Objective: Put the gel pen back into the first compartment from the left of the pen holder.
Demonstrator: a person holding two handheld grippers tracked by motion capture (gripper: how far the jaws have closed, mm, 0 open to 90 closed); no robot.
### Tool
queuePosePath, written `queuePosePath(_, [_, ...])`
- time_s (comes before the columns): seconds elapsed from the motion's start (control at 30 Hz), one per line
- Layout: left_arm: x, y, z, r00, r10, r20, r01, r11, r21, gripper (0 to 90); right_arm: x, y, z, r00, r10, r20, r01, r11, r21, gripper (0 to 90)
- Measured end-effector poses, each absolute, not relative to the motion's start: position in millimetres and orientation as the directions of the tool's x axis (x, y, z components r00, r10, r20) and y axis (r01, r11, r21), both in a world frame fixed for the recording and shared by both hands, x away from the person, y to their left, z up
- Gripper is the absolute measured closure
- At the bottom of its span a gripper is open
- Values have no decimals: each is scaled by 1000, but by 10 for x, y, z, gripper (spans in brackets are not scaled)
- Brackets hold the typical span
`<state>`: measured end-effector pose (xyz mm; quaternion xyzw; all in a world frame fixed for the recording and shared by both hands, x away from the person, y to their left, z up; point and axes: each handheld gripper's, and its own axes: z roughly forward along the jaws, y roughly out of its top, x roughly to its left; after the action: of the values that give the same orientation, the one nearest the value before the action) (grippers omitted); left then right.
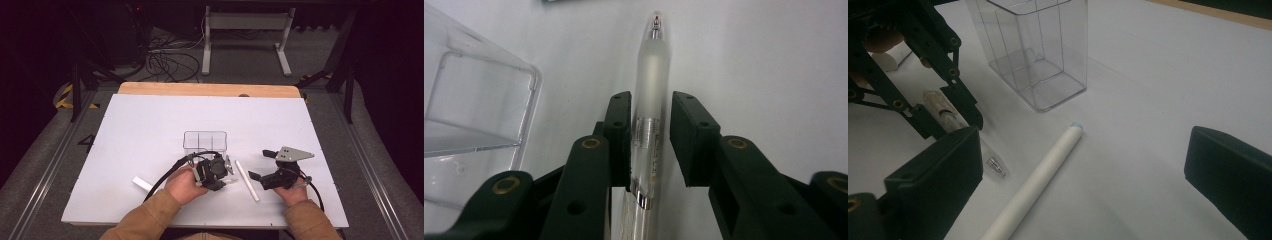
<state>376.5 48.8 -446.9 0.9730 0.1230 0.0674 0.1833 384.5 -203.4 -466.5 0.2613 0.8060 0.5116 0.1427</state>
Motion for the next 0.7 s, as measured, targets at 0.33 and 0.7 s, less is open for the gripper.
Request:
queuePosePath(0.33, [3741,448,-4472,967,218,130,163,-925,344,784,3847,-2031,-4668,-824,566,38,276,342,898,24])
queuePosePath(0.7, [3700,496,-4355,963,227,144,156,-908,389,792,3847,-2031,-4668,-822,569,37,277,342,898,24])
